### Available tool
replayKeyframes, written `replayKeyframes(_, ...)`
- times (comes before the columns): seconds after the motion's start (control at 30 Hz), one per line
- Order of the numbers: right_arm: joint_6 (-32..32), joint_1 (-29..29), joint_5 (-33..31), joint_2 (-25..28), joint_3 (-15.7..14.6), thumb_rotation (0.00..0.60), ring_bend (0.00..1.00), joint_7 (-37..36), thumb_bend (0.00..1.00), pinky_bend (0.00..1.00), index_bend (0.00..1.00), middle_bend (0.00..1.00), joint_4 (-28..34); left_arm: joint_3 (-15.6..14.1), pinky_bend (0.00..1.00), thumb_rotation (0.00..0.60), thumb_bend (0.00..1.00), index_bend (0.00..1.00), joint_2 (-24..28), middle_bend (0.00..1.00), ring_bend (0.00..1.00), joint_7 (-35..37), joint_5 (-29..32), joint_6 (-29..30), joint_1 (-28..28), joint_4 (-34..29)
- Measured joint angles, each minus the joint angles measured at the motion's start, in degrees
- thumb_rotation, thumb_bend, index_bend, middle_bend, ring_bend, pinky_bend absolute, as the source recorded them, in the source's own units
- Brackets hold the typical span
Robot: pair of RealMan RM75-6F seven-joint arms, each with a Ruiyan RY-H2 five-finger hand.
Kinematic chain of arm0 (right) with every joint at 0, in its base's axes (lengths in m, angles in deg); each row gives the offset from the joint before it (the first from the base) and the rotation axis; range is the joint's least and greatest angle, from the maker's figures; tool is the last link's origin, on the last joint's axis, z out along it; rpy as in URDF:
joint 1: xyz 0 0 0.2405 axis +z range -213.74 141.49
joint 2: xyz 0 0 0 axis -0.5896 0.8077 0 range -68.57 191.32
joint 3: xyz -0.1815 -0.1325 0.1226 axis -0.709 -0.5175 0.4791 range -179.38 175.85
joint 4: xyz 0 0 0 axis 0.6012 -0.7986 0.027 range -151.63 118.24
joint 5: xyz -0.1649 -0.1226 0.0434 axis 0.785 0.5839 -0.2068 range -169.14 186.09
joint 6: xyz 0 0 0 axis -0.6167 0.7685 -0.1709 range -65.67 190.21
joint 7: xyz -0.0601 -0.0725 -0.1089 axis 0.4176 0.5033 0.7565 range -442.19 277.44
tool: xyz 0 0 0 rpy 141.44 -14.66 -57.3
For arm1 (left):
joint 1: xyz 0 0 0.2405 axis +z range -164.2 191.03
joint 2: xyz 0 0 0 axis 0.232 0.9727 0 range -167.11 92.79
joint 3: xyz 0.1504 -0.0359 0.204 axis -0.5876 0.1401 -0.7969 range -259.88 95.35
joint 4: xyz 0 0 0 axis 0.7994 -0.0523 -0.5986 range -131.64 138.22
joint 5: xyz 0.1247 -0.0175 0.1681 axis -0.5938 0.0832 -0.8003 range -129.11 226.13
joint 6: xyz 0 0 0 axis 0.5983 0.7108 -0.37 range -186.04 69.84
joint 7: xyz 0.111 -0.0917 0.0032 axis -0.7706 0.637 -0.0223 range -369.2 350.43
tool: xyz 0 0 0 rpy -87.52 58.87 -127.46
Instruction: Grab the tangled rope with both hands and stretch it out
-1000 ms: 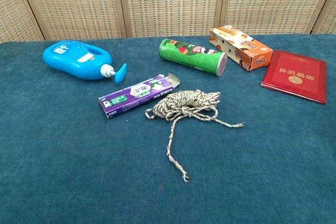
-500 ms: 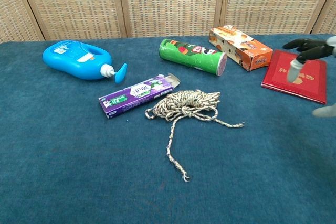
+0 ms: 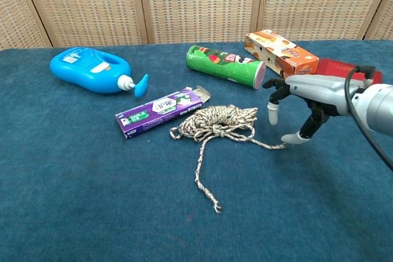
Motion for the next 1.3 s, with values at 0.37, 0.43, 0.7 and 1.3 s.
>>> replayKeyframes(0.37,0.55,2.55,-5.77,-3.99,-1.22,0.6,0.0,2.95,0.3,0.0,0.46,0.0,-4.29,0.14,0.0,0.6,0.0,0.0,0.09,0.0,0.0,0.21,1.02,-0.92,-0.48,0.05)
replayKeyframes(0.43,0.79,2.6,-6.25,-4.69,-1.59,0.6,0.0,2.82,0.3,0.0,0.46,0.0,-5.42,0.09,0.0,0.6,0.0,0.0,0.12,0.0,0.0,0.24,1.07,-0.99,-0.53,0.02)
replayKeyframes(0.7,0.44,2.83,-7.67,-5.61,-2.43,0.6,0.0,1.0,0.31,0.0,0.46,0.0,-7.39,-0.08,0.0,0.6,0.0,0.0,0.17,0.0,0.0,0.27,1.04,-0.97,-0.6,-0.08)
replayKeyframes(1.3,-0.31,3.87,-8.63,-7.39,-3.07,0.6,0.0,-0.55,0.35,0.0,0.5,0.0,-10.09,-0.26,0.0,0.6,0.0,0.0,0.15,0.0,0.0,0.59,1.13,-0.89,-0.65,-0.02)
